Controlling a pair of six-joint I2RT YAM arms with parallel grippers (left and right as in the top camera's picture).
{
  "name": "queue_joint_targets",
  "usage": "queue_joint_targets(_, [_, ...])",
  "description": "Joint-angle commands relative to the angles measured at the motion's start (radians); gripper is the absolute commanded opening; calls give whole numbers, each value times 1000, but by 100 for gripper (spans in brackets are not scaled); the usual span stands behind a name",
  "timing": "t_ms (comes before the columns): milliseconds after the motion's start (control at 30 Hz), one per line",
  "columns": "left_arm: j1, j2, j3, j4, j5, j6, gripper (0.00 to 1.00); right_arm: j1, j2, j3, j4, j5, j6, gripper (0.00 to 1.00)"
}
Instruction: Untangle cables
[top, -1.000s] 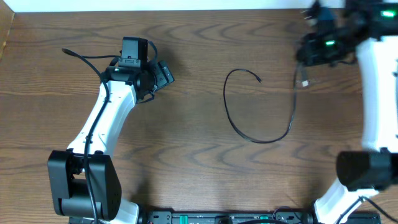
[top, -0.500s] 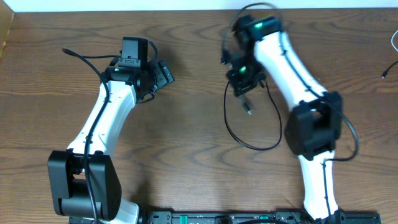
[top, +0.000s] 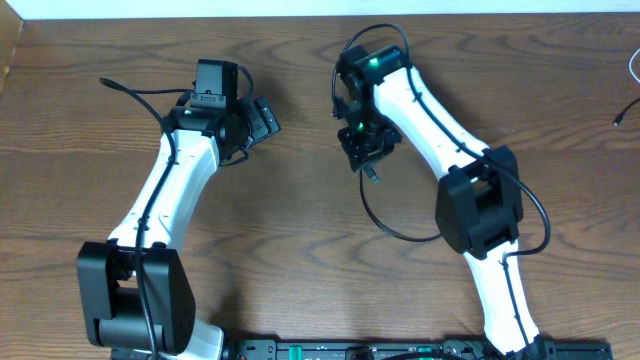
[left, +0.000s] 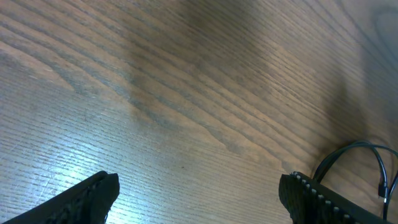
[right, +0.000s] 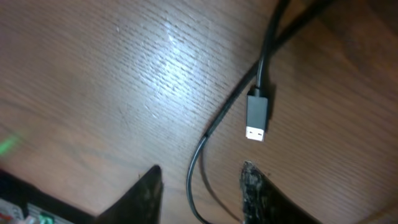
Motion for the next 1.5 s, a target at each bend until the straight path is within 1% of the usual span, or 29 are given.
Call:
queue_joint_targets(0, [2,4,6,-3,-6,17,88,9,12,-18,19,42,105,49])
queue_joint_targets(100, [2,4,6,-3,-6,17,88,11,12,-39,80,88,160,52])
queue_joint_targets(233, [2,4,6,-3,-6,17,88,12,12,-99,200,134,214,52])
queue_joint_targets(267, [2,4,6,-3,-6,17,88,12,12,-128,243,137,230,49])
queue_joint_targets(400, [2,4,6,-3,-6,17,88,13,12,-207,344,136,241,43])
queue_joint_targets(500, [2,4,6,-3,-6,17,88,16,12,-237,379,136,248,38])
queue_joint_targets(633, [2,4,6,-3,-6,17,88,16,12,-241,382,137,248,32])
queue_joint_targets(700, [2,4,6,-3,-6,17,88,16,12,-241,381,142,258,26])
queue_joint_targets(833, [2,4,6,-3,-6,17,88,16,12,-251,381,166,293,17])
queue_joint_targets(1067, [2,4,6,-3,-6,17,88,16,12,-261,378,166,292,12])
queue_joint_targets(1133, [2,4,6,-3,-6,17,88,15,12,-263,374,166,291,6])
queue_joint_targets(1200, [2,4,6,-3,-6,17,88,15,12,-267,373,162,281,1])
queue_joint_targets(1300, [2,4,6,-3,-6,17,88,9,12,-267,365,158,265,1])
queue_joint_targets(1333, [2,4,6,-3,-6,17,88,7,12,-267,366,143,238,1])
queue_joint_targets(1433, [2,4,6,-3,-6,17,88,-19,-3,-254,337,-7,16,1])
queue_joint_targets(1467, [2,4,6,-3,-6,17,88,-32,-15,-248,320,-44,-34,1])
